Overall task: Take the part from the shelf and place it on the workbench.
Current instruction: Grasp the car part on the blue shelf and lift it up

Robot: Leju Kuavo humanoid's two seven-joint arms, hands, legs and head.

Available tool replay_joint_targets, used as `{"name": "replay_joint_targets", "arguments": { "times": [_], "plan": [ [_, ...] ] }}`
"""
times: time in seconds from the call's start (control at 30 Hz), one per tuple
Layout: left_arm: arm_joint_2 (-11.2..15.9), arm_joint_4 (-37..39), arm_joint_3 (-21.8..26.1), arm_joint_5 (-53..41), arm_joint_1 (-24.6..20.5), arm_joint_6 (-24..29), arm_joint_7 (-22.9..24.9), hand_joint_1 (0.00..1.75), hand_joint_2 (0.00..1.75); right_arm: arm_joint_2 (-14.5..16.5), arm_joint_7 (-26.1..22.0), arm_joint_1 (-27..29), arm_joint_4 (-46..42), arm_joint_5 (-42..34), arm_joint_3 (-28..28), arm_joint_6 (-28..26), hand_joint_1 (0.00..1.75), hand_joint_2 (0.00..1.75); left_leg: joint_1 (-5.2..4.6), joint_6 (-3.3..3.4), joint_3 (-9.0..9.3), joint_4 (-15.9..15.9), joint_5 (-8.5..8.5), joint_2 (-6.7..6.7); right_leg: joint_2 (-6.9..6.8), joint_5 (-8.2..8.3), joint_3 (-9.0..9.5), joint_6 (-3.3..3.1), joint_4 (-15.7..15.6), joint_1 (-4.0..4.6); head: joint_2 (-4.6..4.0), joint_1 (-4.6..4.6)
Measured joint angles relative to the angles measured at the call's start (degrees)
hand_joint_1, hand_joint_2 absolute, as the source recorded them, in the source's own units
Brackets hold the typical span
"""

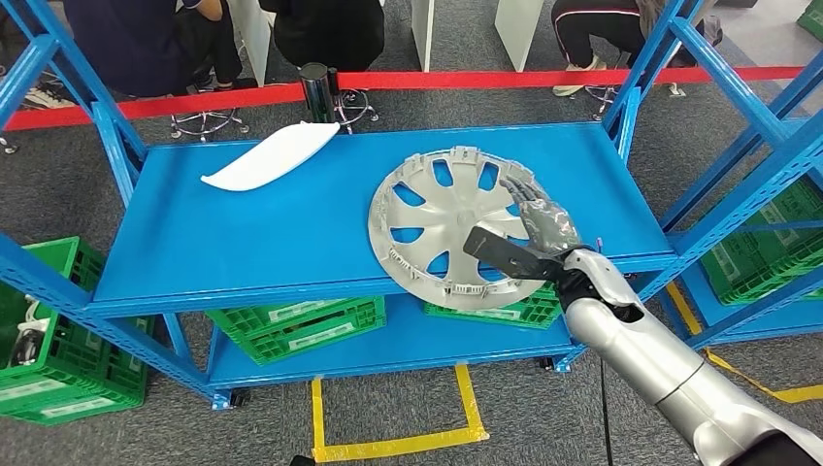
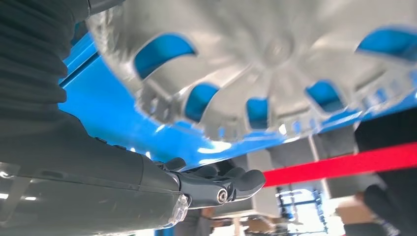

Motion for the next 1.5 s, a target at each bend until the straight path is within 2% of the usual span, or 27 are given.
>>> {"name": "replay_joint_targets", "arguments": {
  "times": [0.17, 0.37, 0.83, 1.13, 1.33, 1.5],
  "plan": [
    [0.15, 0.00, -0.02, -0.52, -0.05, -0.03, 0.25, 0.00, 0.00, 3.12, -1.09, -0.72, 3.15, 2.26, 2.74, 2.69, 0.00, 1.75, 0.01, 0.00, 0.03, -0.01, 0.00, -0.03, 0.02, 0.00, 0.00, 0.00, 0.00, 0.01, 0.00, -0.01],
    [0.19, 0.00, -0.38, -0.72, -0.08, -0.02, 0.29, 0.00, 0.00, 5.88, -1.85, -2.41, 6.46, 1.68, 4.95, 2.94, 0.00, 1.75, 0.01, -0.01, 0.09, -0.01, 0.00, -0.13, 0.11, 0.00, 0.02, 0.00, 0.01, 0.01, 0.00, 0.04],
    [0.15, 0.00, -0.48, -0.68, 0.05, -0.16, 0.73, 0.00, 0.00, 8.87, -2.04, -3.94, 10.61, 0.04, 7.29, 4.75, 0.00, 1.75, 0.00, -0.04, 0.08, 0.00, 0.02, -0.84, -0.25, -0.01, 0.07, -0.02, -0.02, 0.02, 0.00, 0.07],
    [0.20, 0.02, -0.48, -0.55, 0.16, -0.11, 0.91, 0.00, 0.00, 9.56, -1.12, -4.03, 12.51, 3.54, 8.60, -0.01, 0.00, 1.75, 0.00, -0.05, 0.06, 0.00, 0.03, -0.84, -0.27, -0.01, 0.07, -0.02, -0.04, 0.01, 0.00, 0.09],
    [0.26, 0.02, -0.48, -0.52, 0.19, -0.09, 0.98, 0.00, 0.00, 9.65, -1.07, -4.09, 13.43, 4.09, 9.45, -0.66, 0.00, 1.75, 0.00, -0.05, 0.06, 0.00, 0.03, -0.82, -0.27, -0.01, 0.08, -0.02, -0.06, 0.01, 0.00, 0.11],
    [0.26, 0.02, -0.48, -0.52, 0.21, -0.07, 1.24, 0.00, 0.00, 9.86, -0.34, -4.11, 14.13, 8.14, 9.64, -3.73, 0.00, 1.75, 0.00, -0.05, 0.06, 0.00, 0.03, -0.80, -0.26, -0.01, 0.08, -0.02, -0.08, 0.01, 0.00, 0.11]
  ]
}}
